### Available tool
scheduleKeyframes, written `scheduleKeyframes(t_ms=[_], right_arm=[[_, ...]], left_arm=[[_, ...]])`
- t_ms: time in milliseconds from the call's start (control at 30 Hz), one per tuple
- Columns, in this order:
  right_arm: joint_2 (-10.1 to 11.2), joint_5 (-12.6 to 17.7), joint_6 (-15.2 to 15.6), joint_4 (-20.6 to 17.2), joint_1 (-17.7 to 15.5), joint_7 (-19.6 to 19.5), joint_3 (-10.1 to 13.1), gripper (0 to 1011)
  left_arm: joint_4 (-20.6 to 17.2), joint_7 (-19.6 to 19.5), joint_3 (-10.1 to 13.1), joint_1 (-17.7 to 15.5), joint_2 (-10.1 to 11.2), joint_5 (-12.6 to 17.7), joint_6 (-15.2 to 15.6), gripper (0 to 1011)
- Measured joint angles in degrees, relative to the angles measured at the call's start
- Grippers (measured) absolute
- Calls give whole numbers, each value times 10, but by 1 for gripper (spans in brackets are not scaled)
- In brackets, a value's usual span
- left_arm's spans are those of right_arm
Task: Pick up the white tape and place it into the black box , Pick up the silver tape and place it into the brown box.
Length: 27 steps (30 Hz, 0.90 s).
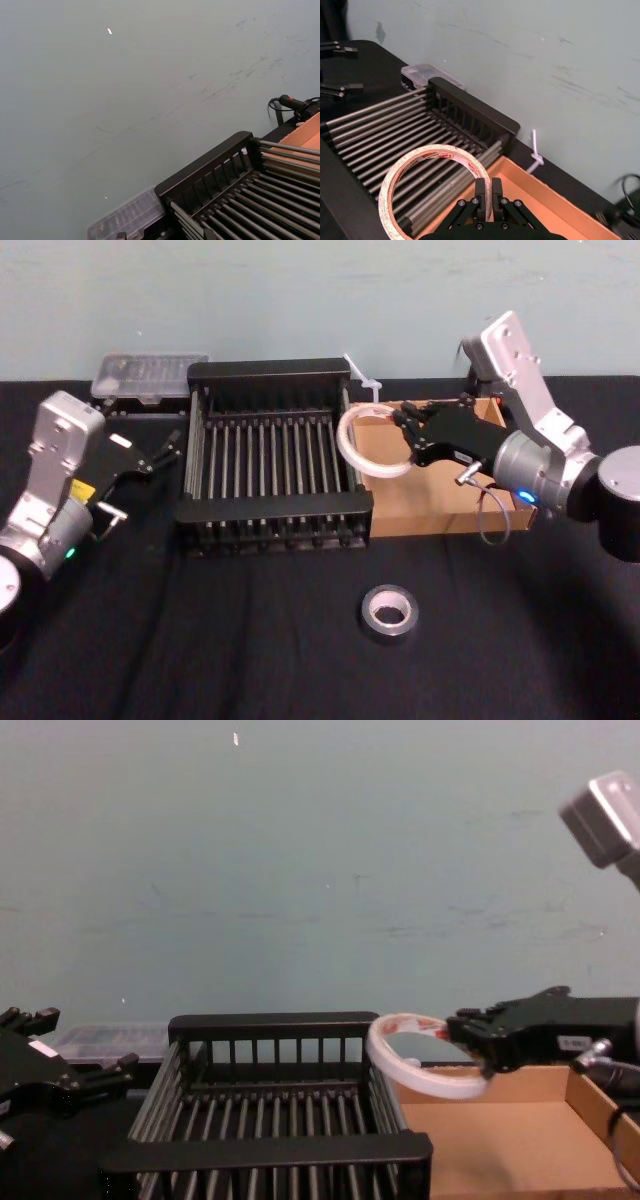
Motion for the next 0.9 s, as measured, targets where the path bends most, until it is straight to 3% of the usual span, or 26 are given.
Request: scheduleKeyframes(t_ms=[900], right_arm=[[-66,-13,-32,97,78,28,-54,79]], left_arm=[[0,0,0,0,0,0,0,1001]])
